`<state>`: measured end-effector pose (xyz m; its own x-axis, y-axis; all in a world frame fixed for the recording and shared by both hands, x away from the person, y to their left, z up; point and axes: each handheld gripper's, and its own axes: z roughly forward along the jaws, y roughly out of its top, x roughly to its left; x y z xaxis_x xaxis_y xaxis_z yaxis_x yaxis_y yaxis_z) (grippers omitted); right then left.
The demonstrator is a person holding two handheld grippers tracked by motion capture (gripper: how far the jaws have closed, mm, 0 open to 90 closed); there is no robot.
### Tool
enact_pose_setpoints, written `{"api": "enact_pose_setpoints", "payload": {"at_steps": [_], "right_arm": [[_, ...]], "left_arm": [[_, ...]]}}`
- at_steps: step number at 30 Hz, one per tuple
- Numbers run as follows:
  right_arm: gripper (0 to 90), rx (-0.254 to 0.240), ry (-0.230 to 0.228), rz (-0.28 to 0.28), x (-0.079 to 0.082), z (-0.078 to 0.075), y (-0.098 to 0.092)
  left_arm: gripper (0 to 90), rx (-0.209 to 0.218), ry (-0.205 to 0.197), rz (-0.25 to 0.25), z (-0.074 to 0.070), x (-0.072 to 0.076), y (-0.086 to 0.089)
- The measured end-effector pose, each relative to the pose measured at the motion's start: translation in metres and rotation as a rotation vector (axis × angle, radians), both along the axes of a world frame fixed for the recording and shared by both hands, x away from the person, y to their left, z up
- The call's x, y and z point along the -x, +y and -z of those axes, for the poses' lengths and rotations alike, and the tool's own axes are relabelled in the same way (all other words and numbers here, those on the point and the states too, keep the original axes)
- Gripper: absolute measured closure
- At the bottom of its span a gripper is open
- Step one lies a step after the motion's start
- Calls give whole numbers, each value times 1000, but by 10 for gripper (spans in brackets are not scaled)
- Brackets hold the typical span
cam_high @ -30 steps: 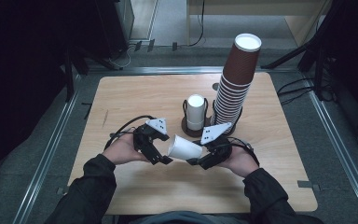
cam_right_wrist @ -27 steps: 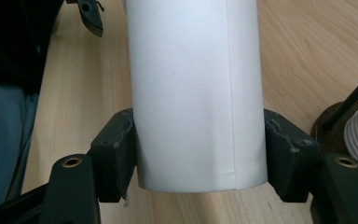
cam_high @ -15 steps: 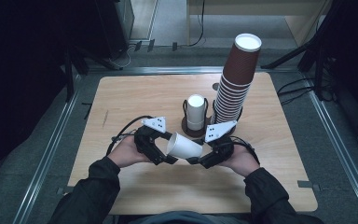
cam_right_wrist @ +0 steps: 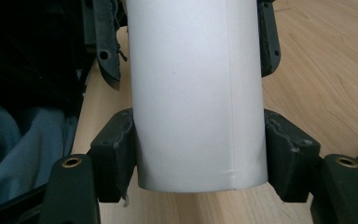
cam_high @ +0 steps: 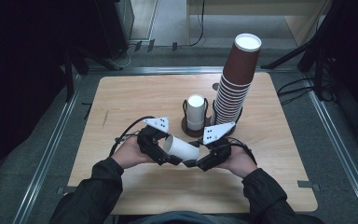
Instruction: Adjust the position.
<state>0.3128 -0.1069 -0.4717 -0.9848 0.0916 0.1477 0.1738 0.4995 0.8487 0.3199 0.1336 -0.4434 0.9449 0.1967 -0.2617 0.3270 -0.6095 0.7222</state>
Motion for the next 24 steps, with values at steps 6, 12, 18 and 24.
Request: {"api": "enact_pose_setpoints", "payload": {"at_steps": [6, 12, 18, 24], "right_arm": [[345, -8, 4, -12, 0, 0, -1], [344, 2, 3, -15, 0, 0, 0], [333, 3, 15, -9, 0, 0, 0], [292, 17, 23, 5, -1, 1, -1]], "left_arm": [[284, 19, 2, 14, -2, 1, 2], [301, 17, 17, 29, -1, 0, 1], [309, 12, 11, 29, -2, 0, 2], [309, 17, 11, 11, -4, -1, 8]]}}
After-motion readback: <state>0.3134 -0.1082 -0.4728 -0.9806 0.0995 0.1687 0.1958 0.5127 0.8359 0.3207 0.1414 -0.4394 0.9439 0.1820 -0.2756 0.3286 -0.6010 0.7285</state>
